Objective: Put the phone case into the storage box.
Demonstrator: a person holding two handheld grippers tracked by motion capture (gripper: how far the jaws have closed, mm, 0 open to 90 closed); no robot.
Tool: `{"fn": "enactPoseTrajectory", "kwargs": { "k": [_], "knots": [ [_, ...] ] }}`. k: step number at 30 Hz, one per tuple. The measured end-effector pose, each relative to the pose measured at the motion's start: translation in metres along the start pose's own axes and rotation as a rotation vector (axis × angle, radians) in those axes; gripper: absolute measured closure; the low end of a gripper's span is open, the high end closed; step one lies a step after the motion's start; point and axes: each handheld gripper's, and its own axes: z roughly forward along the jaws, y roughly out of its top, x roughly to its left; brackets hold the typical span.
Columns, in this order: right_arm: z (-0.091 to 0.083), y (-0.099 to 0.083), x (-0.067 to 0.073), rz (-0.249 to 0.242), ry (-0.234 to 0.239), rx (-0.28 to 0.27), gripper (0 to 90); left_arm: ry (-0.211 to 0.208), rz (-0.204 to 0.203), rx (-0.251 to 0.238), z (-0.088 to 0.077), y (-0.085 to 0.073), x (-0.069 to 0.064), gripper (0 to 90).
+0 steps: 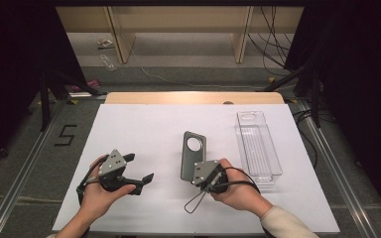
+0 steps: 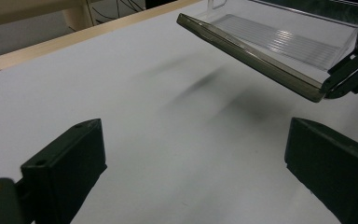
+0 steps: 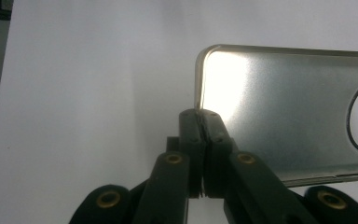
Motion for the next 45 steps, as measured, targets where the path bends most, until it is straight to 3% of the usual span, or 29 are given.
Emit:
{"fn": "enactPoseTrajectory", "kwargs": {
  "k": [18, 35, 45],
  "knots": [
    [-0.005, 0.005, 0.010, -0.024, 0.008, -0.051, 89.3, 0.023, -0.029, -0.015, 0.003, 0.012, 0.004, 5.1],
    [-0.009, 0.005, 0.015, -0.034, 0.006, -0.090, 89.3, -0.012, -0.039, -0.026, 0.030, 0.048, 0.003, 8.3],
    [-0.010, 0.005, 0.017, -0.038, 0.007, -0.100, 89.3, -0.035, -0.034, -0.013, 0.044, 0.058, -0.004, 8.3]
  ]
}}
